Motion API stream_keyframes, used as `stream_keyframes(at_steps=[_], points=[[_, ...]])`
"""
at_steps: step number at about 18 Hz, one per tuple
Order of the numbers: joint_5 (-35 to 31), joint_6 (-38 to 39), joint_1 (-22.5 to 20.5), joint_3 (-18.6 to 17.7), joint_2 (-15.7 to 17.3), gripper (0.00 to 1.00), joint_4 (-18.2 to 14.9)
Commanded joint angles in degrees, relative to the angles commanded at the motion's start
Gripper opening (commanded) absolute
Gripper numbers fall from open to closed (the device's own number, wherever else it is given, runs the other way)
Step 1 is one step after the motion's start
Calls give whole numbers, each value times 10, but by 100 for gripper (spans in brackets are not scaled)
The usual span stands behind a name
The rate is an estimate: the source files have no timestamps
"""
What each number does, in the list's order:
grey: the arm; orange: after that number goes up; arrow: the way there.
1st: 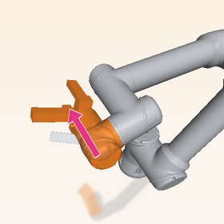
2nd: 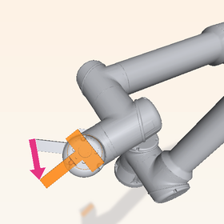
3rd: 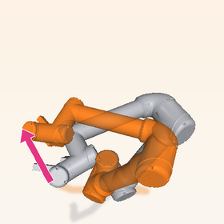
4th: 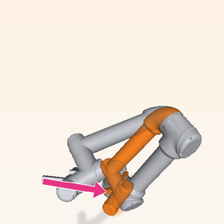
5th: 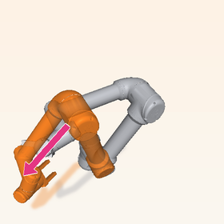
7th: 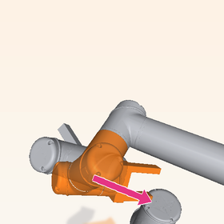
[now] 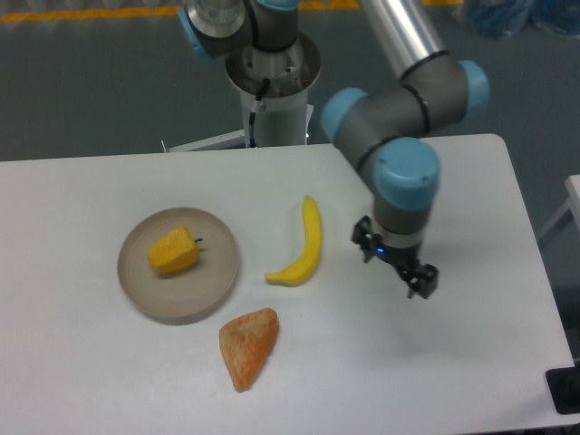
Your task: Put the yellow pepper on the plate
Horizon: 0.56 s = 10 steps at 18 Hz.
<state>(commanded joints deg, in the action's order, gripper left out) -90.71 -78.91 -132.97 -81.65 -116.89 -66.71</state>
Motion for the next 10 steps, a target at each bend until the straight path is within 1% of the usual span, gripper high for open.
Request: stream_keyframes(at_steps=[4,10], points=[[-1,-5,-7,15,-14,100,-2],[0,-5,-8,17,-13,100,-2]])
